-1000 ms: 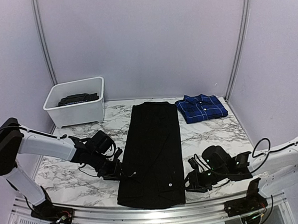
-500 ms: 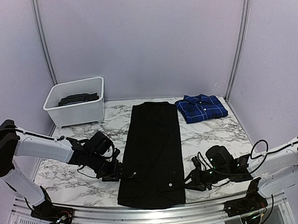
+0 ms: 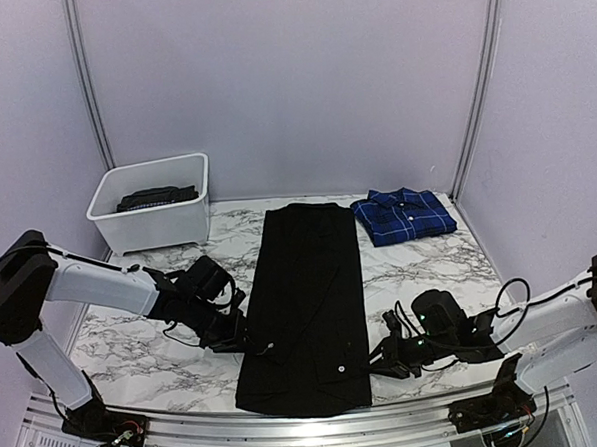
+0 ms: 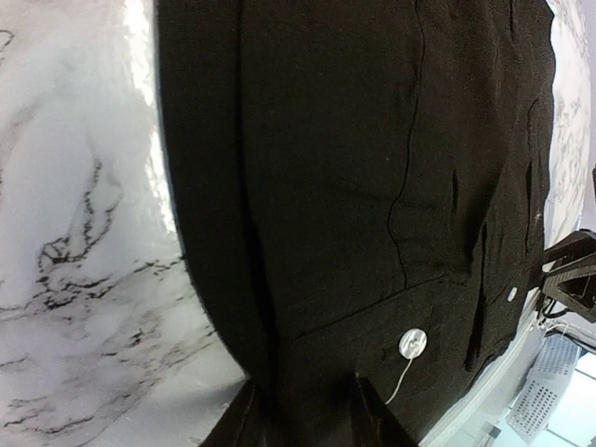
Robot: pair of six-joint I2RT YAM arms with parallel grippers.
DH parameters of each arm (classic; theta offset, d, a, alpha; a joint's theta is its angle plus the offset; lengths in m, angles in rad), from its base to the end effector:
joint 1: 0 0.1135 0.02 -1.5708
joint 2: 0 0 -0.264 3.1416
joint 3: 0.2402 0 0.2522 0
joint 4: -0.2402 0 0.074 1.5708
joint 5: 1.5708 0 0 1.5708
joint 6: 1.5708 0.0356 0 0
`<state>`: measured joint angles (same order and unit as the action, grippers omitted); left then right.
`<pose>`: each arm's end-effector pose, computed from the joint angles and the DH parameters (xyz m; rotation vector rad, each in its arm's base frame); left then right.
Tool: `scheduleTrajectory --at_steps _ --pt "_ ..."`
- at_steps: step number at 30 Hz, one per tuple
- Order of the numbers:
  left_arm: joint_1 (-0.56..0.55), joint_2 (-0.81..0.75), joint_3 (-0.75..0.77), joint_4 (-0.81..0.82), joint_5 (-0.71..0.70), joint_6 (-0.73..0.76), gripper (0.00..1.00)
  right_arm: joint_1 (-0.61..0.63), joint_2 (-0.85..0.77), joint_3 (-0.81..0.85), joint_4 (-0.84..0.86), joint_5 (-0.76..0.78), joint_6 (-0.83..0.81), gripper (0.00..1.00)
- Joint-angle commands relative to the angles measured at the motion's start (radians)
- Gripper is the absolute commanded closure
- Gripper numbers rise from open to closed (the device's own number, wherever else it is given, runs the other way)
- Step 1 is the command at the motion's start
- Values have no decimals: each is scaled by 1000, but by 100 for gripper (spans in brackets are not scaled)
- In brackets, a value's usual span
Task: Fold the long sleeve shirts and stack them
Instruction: Pick up the rectangle-folded shirt from the center of the board.
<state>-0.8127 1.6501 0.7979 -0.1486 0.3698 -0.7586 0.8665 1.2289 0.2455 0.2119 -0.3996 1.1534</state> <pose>0.2005 -0.2305 0.1415 0.2322 2.8320 -0.9631 0.1149 0.1566 0.1171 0.1605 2.7583 1.2811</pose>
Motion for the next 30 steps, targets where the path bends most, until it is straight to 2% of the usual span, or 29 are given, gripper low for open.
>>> scheduleTrajectory --at_steps 1,7,14,22,27,30 --pt "-30 53 -35 -39 5 -14 72 18 48 12 24 2 9 73" --pt "-41 35 -54 7 42 -47 90 21 58 32 60 -4 16 82" --pt "-39 -21 -42 13 71 -62 100 21 22 85 50 8 -9 100" --pt "1 -85 22 18 126 -85 100 -13 -31 196 -47 33 -80 100" --pt "68 -87 106 44 168 -107 100 -119 0 300 -78 17 -159 100" --pt "118 -34 169 95 188 -141 100 -196 55 370 -78 15 -222 100"
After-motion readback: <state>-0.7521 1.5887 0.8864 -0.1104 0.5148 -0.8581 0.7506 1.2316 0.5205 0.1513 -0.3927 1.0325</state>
